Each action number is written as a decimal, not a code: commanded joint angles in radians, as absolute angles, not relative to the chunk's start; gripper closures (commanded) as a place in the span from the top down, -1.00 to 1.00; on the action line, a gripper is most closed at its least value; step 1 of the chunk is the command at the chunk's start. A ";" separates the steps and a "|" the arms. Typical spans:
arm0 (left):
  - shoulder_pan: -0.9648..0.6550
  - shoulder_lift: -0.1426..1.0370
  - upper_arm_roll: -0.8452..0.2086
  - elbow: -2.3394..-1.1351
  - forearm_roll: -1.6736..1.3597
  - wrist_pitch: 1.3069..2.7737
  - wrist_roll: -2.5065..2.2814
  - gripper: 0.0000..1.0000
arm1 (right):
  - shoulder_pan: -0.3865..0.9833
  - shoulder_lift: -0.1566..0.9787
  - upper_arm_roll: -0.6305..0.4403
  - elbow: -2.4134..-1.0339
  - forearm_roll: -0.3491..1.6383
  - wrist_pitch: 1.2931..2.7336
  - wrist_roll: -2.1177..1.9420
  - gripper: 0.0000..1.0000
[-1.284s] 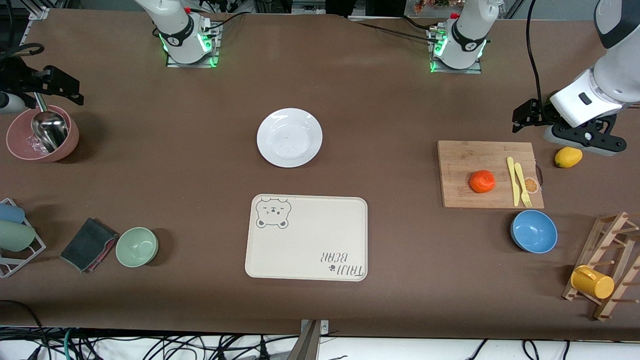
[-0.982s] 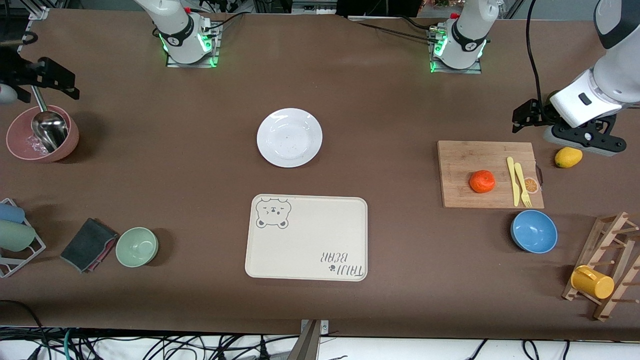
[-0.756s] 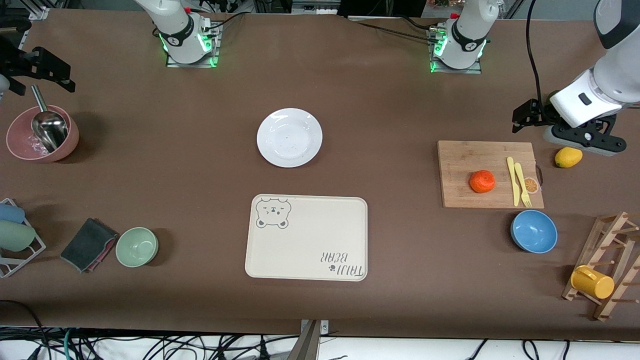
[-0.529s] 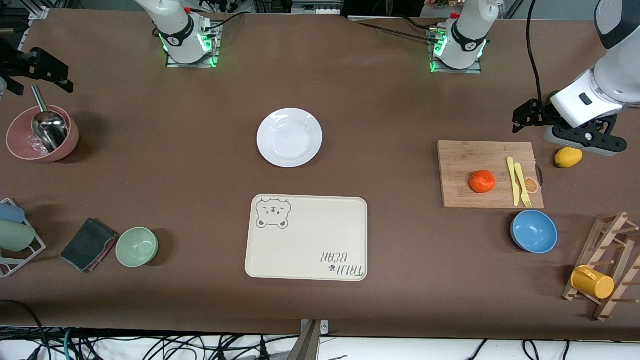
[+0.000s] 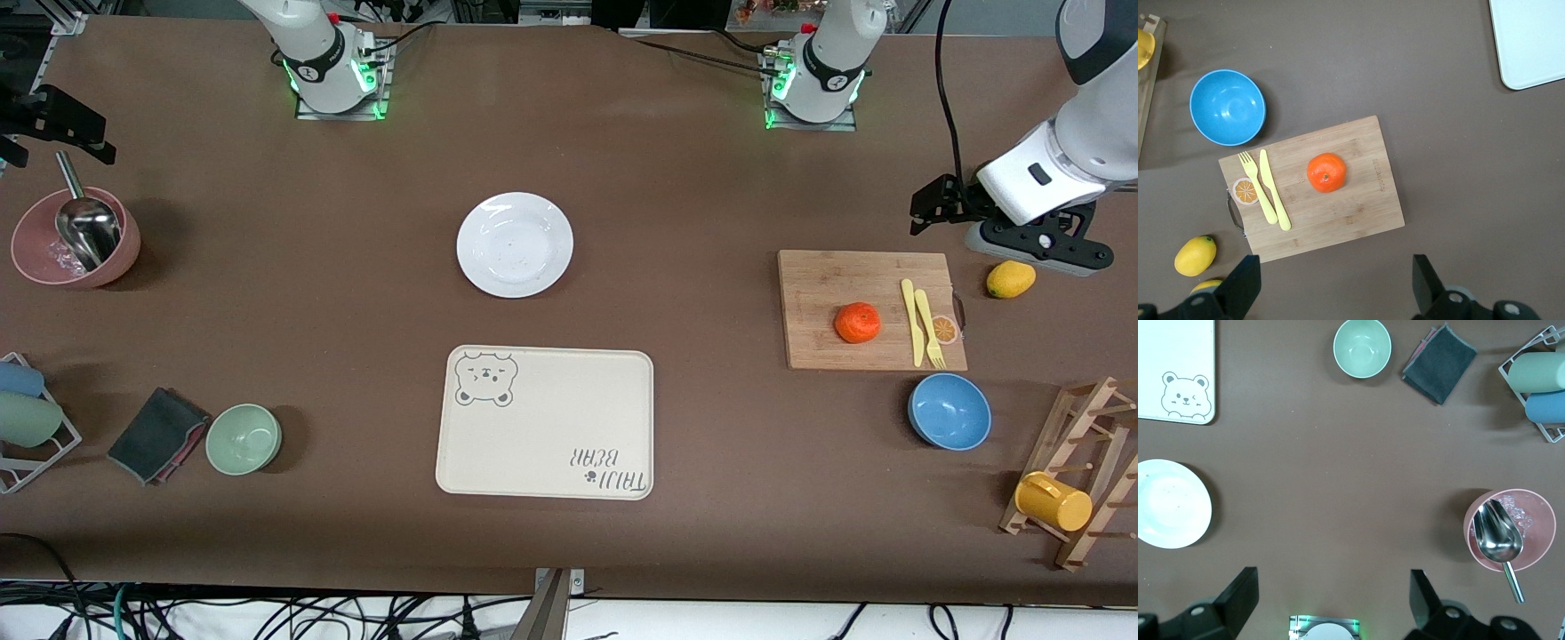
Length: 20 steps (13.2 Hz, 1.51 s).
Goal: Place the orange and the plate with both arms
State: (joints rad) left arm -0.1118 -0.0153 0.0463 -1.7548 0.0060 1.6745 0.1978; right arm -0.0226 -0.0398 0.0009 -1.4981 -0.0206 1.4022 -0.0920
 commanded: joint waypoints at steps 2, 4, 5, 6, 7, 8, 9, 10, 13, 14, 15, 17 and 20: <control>-0.113 -0.008 0.041 -1.726 0.023 1.651 0.183 1.00 | -0.023 -0.051 -0.002 -1.489 -0.006 1.388 -0.098 1.00; -0.106 0.000 0.043 -1.721 0.023 1.652 0.193 1.00 | -0.023 -0.051 -0.002 -1.489 -0.006 1.387 -0.100 1.00; -0.109 0.003 0.043 -1.718 0.023 1.652 0.186 1.00 | -0.023 -0.051 -0.002 -1.489 -0.006 1.385 -0.100 1.00; -0.110 0.000 0.041 -1.720 0.023 1.651 0.184 1.00 | -0.023 -0.051 -0.002 -1.489 -0.006 1.385 -0.100 1.00; -0.110 0.002 0.041 -1.720 0.023 1.651 0.183 1.00 | -0.023 -0.051 -0.002 -1.489 -0.008 1.385 -0.100 1.00; -0.110 0.003 0.043 -1.720 0.023 1.651 0.184 1.00 | -0.023 -0.051 -0.002 -1.489 -0.008 1.385 -0.100 1.00; -0.110 0.003 0.043 -1.721 0.023 1.651 0.184 1.00 | -0.023 -0.051 -0.002 -1.489 -0.008 1.385 -0.100 1.00; -0.112 0.003 0.041 -1.720 0.023 1.651 0.183 1.00 | -0.023 -0.051 -0.002 -1.489 -0.008 1.384 -0.100 1.00; -0.114 0.003 0.043 -1.721 0.023 1.651 0.183 1.00 | -0.023 -0.051 -0.002 -1.489 -0.008 1.379 -0.100 1.00; -0.115 0.003 0.041 -1.721 0.023 1.651 0.183 1.00 | -0.023 -0.052 -0.002 -1.491 -0.009 1.376 -0.100 1.00; -0.115 0.003 0.041 -1.721 0.023 1.651 0.183 1.00 | -0.023 -0.055 -0.002 -1.491 -0.012 1.370 -0.100 1.00; -0.115 0.005 0.041 -1.721 0.023 1.651 0.183 1.00 | -0.023 -0.060 -0.023 -1.491 -0.014 1.362 -0.100 1.00; -0.115 0.008 0.043 -1.721 0.026 1.651 0.192 1.00 | -0.023 -0.066 -0.022 -1.502 -0.008 1.364 -0.098 1.00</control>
